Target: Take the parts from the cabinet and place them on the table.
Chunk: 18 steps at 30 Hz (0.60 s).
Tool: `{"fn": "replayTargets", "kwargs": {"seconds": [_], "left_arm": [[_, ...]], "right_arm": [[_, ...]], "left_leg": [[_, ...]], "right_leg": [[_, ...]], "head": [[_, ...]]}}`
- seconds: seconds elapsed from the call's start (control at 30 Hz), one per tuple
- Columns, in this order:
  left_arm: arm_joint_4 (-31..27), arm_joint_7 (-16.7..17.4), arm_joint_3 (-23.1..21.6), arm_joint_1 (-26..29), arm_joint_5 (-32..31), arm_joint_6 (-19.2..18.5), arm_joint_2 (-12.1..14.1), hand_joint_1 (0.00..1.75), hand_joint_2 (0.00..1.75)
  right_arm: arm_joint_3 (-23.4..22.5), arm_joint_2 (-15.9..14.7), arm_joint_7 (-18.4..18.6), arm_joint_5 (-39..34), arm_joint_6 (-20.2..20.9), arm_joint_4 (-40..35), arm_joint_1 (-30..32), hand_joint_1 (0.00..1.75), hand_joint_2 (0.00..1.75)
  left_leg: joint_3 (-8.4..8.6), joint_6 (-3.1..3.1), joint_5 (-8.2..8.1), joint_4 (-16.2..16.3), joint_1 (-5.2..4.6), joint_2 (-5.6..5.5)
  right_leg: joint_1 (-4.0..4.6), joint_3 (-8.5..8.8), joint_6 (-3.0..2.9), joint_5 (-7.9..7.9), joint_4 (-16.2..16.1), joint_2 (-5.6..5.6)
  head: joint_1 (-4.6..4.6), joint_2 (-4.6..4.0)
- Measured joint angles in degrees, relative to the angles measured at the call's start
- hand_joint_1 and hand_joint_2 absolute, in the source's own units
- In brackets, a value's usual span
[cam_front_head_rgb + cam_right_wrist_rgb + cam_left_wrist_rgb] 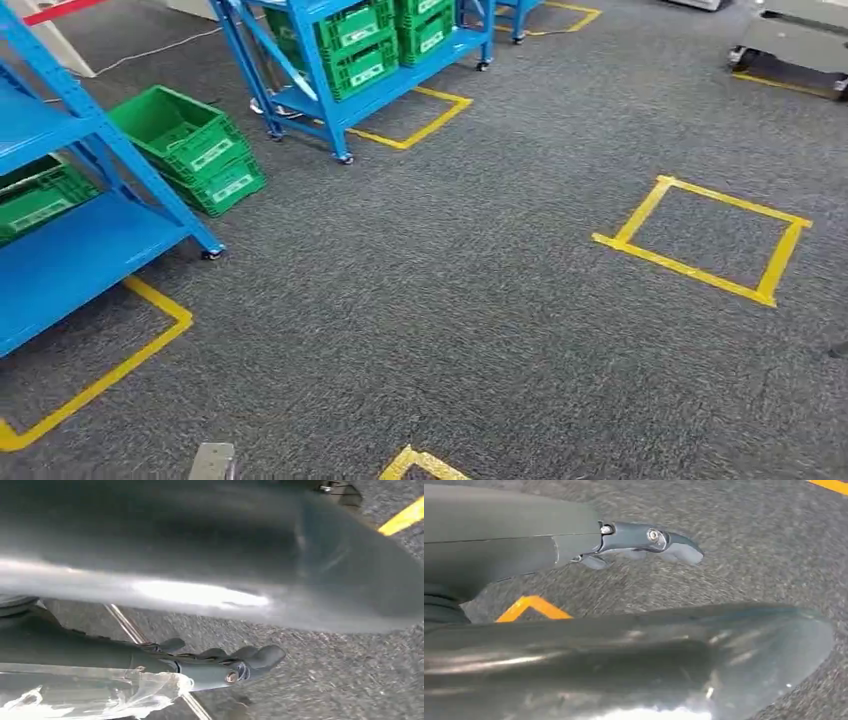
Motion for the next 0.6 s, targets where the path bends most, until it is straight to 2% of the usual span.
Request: {"fn": "replayTargets", "kwargs": {"seconds": [0.03,0.07,0.1,0.13,0.17,0.2,0.23,0.27,0.33,0.37,0.4,0.43,0.47,0.5,0.53,0.57,0.6], "left_arm": [[0.0,0.0,0.0,0.1,-0.1,0.0,0.0,0.00,0.00],[0.0,0.0,0.0,0.3,-0.3,0.0,0.0,0.00,0.00],[0.0,0.0,0.0,0.3,-0.4,0.0,0.0,0.00,0.00],[0.0,0.0,0.0,0.3,-0.6,0.0,0.0,0.00,0.00],[0.0,0.0,0.0,0.3,-0.7,0.1,0.0,0.00,0.00],[0.0,0.0,0.0,0.1,-0.9,0.1,0.0,0.00,0.00],[0.0,0.0,0.0,-0.2,-0.9,0.1,0.0,0.00,0.00],[0.0,0.0,0.0,-0.2,-0.9,0.1,0.0,0.00,0.00],[0.0,0.0,0.0,0.2,-1.0,0.1,0.1,0.00,0.00],[0.0,0.0,0.0,0.2,-1.0,0.1,0.0,0.00,0.00],[0.0,0.1,0.0,0.2,-1.0,0.2,0.0,0.00,0.00],[0.0,0.1,0.0,0.1,-1.0,0.1,0.0,0.00,0.00],[0.0,0.1,0.0,0.0,-1.1,0.1,-0.1,0.00,0.00],[0.0,0.1,0.0,0.0,-1.1,0.1,-0.1,0.00,0.00],[0.0,0.2,0.0,0.0,-1.1,0.1,-0.1,0.00,0.00],[0.0,0.2,0.0,0.1,-1.1,0.1,0.0,0.00,0.00],[0.0,0.4,0.0,0.1,-1.2,0.1,0.0,0.00,0.00]], "right_arm": [[0.0,0.0,0.0,0.0,0.0,0.0,0.0,0.00,0.00],[0.0,0.0,0.0,0.1,0.0,0.0,-0.1,0.00,0.00],[0.0,0.0,0.0,0.2,0.0,0.0,-0.2,0.00,0.00],[0.0,0.0,0.0,0.2,0.0,0.0,-0.3,0.00,0.00],[0.0,0.0,0.0,0.2,0.0,0.0,-0.3,0.00,0.00],[0.0,0.0,0.0,0.3,0.0,0.0,-0.3,0.00,0.00],[0.0,0.0,0.0,0.3,0.0,0.0,-0.3,0.00,0.00],[0.0,0.0,0.0,0.3,0.0,0.0,-0.3,0.00,0.00],[0.1,0.0,0.0,0.4,0.0,0.0,-0.5,0.00,0.00],[0.2,0.0,0.0,0.5,0.0,0.0,-0.5,0.00,0.00],[0.2,0.0,-0.1,0.5,0.0,0.0,-0.6,0.00,0.00],[0.4,0.0,-0.1,0.6,-0.1,0.0,-0.6,0.00,0.00],[0.4,0.0,-0.1,0.7,-0.1,0.0,-0.5,0.00,0.00],[0.4,0.0,-0.1,0.7,-0.1,0.0,-0.3,0.00,0.00],[0.4,0.0,0.0,1.0,-0.1,0.0,-0.2,0.00,0.00],[0.4,0.0,0.1,1.1,-0.1,0.0,-0.1,0.00,0.00],[0.4,0.0,0.1,1.2,-0.1,0.0,-0.1,0.00,0.00]], "left_leg": [[-1.10,-0.03,-0.38,2.4,0.01,0.11],[-0.69,-0.01,0.69,1.9,0.02,0.16],[1.09,0.09,2.97,-1.4,0.00,0.27],[3.85,0.28,5.51,-6.4,-0.05,0.83],[6.84,0.53,7.46,-11.6,-0.20,2.74],[8.92,0.68,7.57,-15.2,-0.64,6.10],[8.90,1.30,7.48,-15.9,-0.76,5.41],[8.71,1.53,7.59,-15.8,-0.76,4.93],[8.43,2.16,7.56,-16.0,-0.94,3.36],[8.86,2.66,7.95,-16.3,-0.34,2.48],[8.89,2.86,8.00,-16.3,-0.16,2.09],[8.84,3.15,8.10,-16.3,-0.08,1.41],[8.77,3.29,8.16,-16.3,-0.05,0.67],[8.68,3.34,8.15,-16.3,-0.06,-0.17],[8.72,3.34,8.16,-16.3,-0.06,-1.01],[8.76,3.32,8.17,-16.3,-0.06,-1.88],[8.82,3.27,8.20,-16.3,-0.05,-2.82]], "right_leg": [[0.06,-0.02,-0.09,-0.06,0.0,-0.88],[0.09,0.04,-0.09,-0.08,0.0,-1.64],[0.11,0.10,-0.09,-0.16,0.0,-2.43],[0.11,0.27,0.05,-0.26,0.0,-3.13],[0.13,0.52,0.17,-0.40,0.0,-3.73],[0.54,0.63,0.48,-0.64,0.0,-4.30],[0.78,0.61,0.85,-0.93,0.3,-4.79],[0.81,0.70,0.99,-0.89,0.1,-5.29],[0.74,1.30,1.59,-0.97,-0.2,-6.79],[0.60,1.07,2.05,-1.45,0.0,-6.66],[0.49,0.72,2.48,-2.75,1.7,-3.36],[0.29,-0.86,2.64,-4.88,5.4,-1.11],[0.21,-3.13,2.84,-7.13,10.3,0.03],[0.19,-5.60,2.99,-8.98,15.2,0.52],[0.19,-7.30,3.01,-9.52,18.2,0.63],[0.19,-7.65,2.97,-8.52,18.1,0.66],[0.14,-6.66,2.92,-6.21,15.3,0.70]], "head": [[0.00,0.02],[-0.02,0.02],[0.00,0.02],[-0.04,0.00],[-0.02,0.00],[-0.07,0.00],[-0.18,0.02],[0.08,0.02],[0.04,0.02],[-0.05,0.02],[0.42,0.00],[0.74,0.02],[0.85,0.02],[0.98,0.02],[1.05,0.02],[1.05,0.02],[1.07,0.02]]}}
